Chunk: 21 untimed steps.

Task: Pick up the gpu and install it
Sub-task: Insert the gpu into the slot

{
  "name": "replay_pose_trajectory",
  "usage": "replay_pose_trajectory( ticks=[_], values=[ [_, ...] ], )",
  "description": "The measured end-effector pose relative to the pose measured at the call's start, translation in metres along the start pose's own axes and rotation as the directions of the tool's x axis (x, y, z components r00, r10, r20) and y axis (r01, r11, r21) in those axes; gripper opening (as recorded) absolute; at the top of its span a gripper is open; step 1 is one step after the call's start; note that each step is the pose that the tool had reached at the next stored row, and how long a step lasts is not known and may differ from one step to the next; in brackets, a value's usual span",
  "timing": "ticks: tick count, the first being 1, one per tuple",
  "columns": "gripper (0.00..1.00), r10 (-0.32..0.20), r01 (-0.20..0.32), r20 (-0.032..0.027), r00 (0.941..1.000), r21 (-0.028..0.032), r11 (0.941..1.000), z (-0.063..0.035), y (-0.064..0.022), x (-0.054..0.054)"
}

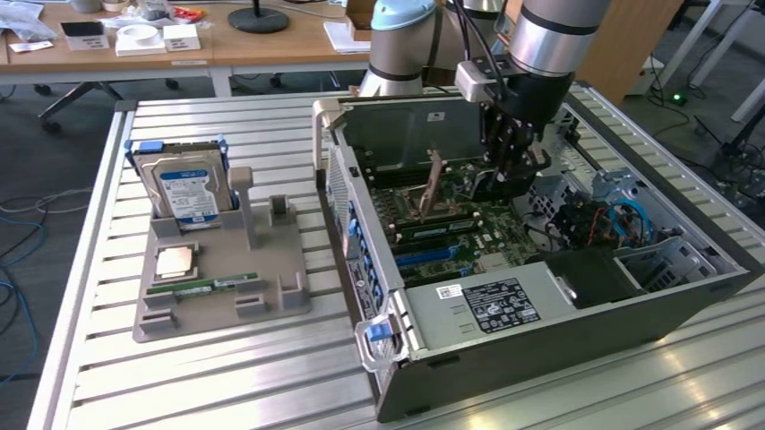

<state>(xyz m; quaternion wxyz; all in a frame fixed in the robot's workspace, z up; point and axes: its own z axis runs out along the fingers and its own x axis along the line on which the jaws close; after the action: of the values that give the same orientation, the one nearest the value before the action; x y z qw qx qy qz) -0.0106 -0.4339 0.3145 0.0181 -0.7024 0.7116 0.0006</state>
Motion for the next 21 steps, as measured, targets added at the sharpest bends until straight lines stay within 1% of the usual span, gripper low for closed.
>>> replay_pose_trajectory(
  ticks=[11,21],
  values=[
    [0.26,0.000,0.000,0.0000,1.0000,0.0000,1.0000,0.0000,0.0017,0.000],
    [0.26,0.000,0.000,0.0000,1.0000,0.0001,1.0000,-0.0003,0.0103,0.000]
  ],
)
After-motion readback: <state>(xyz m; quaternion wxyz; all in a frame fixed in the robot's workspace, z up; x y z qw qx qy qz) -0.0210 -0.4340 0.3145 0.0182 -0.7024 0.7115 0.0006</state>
